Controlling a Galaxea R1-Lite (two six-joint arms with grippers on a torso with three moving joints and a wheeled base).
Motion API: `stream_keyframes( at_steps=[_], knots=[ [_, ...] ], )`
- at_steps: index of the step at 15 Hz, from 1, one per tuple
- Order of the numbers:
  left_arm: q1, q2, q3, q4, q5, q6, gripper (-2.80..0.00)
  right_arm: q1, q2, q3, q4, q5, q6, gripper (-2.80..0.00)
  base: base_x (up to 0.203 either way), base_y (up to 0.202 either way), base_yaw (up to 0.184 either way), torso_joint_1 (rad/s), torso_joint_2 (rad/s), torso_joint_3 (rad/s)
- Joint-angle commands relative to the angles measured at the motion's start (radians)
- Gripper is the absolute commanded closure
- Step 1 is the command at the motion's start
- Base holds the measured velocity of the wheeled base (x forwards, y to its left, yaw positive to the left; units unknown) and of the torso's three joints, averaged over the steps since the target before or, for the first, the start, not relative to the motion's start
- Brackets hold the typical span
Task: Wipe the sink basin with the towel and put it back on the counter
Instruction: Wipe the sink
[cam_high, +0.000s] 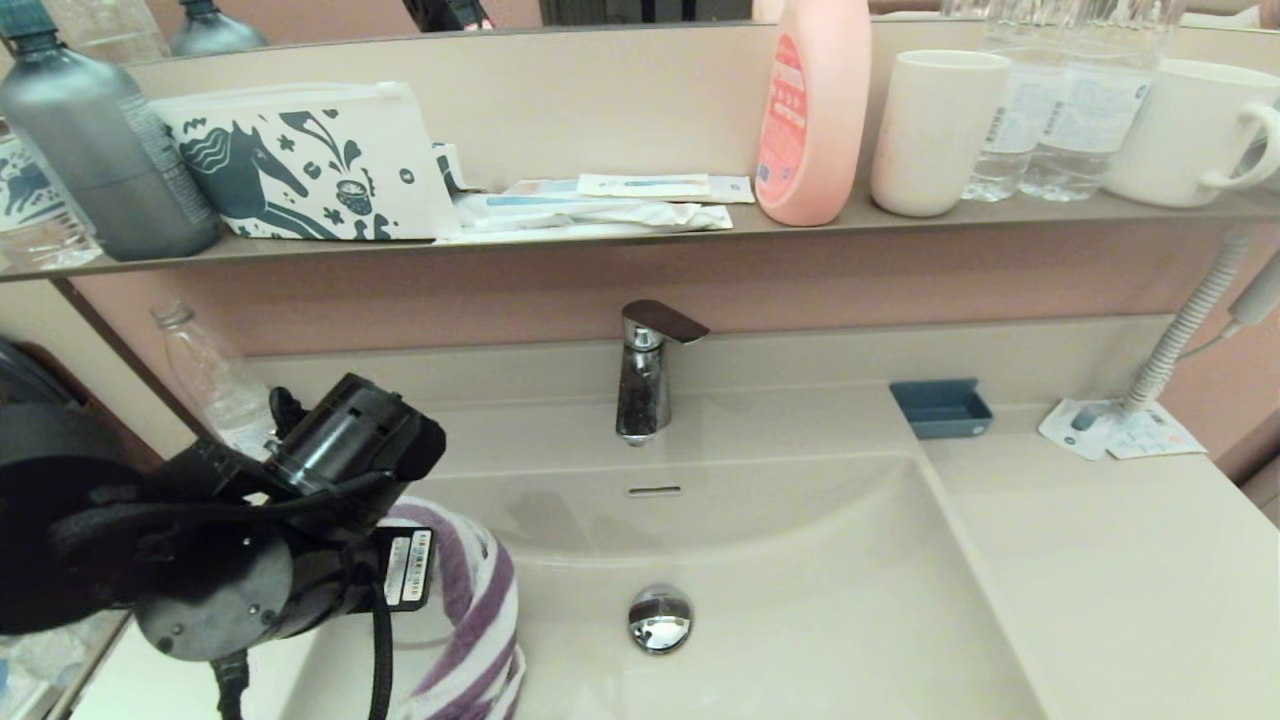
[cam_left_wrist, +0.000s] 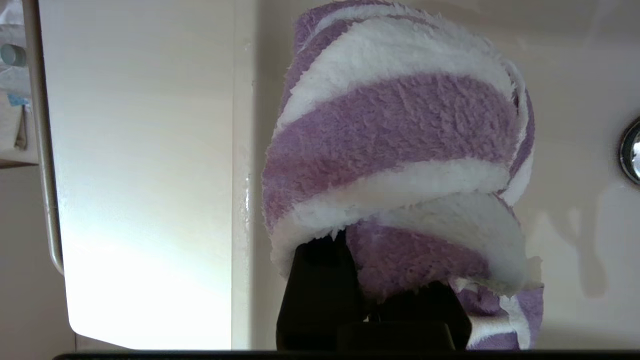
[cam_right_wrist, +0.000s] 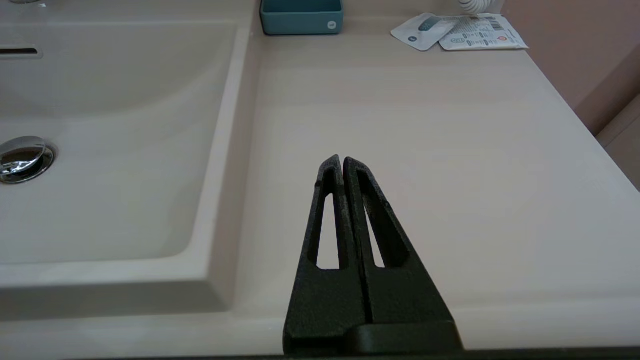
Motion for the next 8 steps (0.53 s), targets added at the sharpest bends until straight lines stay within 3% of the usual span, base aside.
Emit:
stream_keyframes(
  at_steps=[1, 3, 5, 8],
  knots=[
    [-0.001, -0.021, 0.032, -0.001, 0.001, -0.007, 0.0, 0.0, 0.0, 0.0, 0.0, 0.0, 0.0, 0.0, 0.0, 0.0, 0.0, 0.0, 0.0, 0.0],
    [-0.011, 0.011, 0.067, -0.008, -0.018, -0.04, 0.0, 0.0, 0.0, 0.0, 0.0, 0.0, 0.0, 0.0, 0.0, 0.0, 0.0, 0.0, 0.0, 0.0],
    [-0.031, 0.091, 0.092, 0.0, -0.027, -0.168, 0.0, 0.0, 0.0, 0.0, 0.0, 0.0, 0.0, 0.0, 0.0, 0.0, 0.0, 0.0, 0.0, 0.0],
    [-0.037, 0.205, 0.162, 0.012, -0.099, -0.276, 0.0, 0.0, 0.0, 0.0, 0.0, 0.0, 0.0, 0.0, 0.0, 0.0, 0.0, 0.0, 0.0, 0.0]
  ],
)
